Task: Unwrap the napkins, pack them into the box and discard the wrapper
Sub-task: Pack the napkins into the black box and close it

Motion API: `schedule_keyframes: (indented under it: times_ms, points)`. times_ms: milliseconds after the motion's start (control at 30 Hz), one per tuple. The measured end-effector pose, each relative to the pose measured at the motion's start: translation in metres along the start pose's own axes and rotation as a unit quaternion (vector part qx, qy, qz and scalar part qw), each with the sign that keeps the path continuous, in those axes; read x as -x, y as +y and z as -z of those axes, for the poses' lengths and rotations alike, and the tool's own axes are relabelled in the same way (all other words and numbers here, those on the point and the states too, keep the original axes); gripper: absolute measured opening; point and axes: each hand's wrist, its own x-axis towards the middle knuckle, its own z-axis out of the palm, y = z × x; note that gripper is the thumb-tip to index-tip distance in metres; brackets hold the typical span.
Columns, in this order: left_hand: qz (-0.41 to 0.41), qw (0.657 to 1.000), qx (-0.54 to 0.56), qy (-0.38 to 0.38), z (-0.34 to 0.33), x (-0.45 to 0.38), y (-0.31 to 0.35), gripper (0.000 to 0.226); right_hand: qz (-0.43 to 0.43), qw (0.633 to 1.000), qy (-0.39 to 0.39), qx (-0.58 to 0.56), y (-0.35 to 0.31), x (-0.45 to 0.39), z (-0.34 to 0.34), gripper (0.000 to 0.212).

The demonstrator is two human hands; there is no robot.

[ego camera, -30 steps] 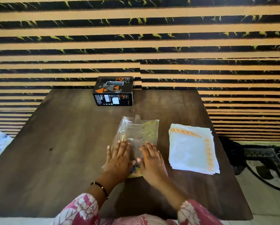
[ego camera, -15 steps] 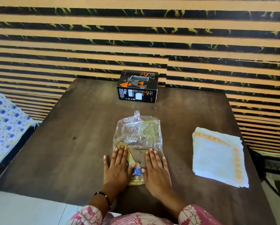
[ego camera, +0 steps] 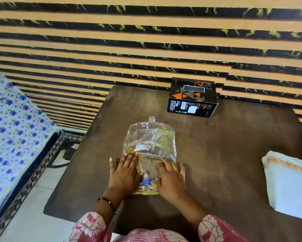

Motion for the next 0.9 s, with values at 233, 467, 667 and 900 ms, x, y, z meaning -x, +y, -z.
schedule_keyframes:
  times_ms: [233, 467, 667, 900]
  points:
    - [0.016, 0.998, -0.037, -0.040, 0.030, -0.027, -0.052, 0.069, 0.012, 0.997, 0.015, -0.074, -0.042, -0.043, 0.002, 0.041]
    - [-0.023, 0.996, 0.063, 0.054, 0.057, -0.042, -0.025, 0.052, -0.056, 0.968, 0.134, -0.204, -0.026, -0.050, 0.038, 0.016]
    - [-0.124, 0.961, 0.243, 0.054, 0.092, -0.105, 0.038, 0.060, -0.188, 0.888, 0.229, -0.353, 0.052, -0.079, 0.108, 0.015]
    - [-0.072, 0.963, 0.258, -0.023, 0.117, -0.196, 0.090, 0.075, -0.356, 0.818, 0.239, -0.384, 0.125, -0.138, 0.159, 0.050]
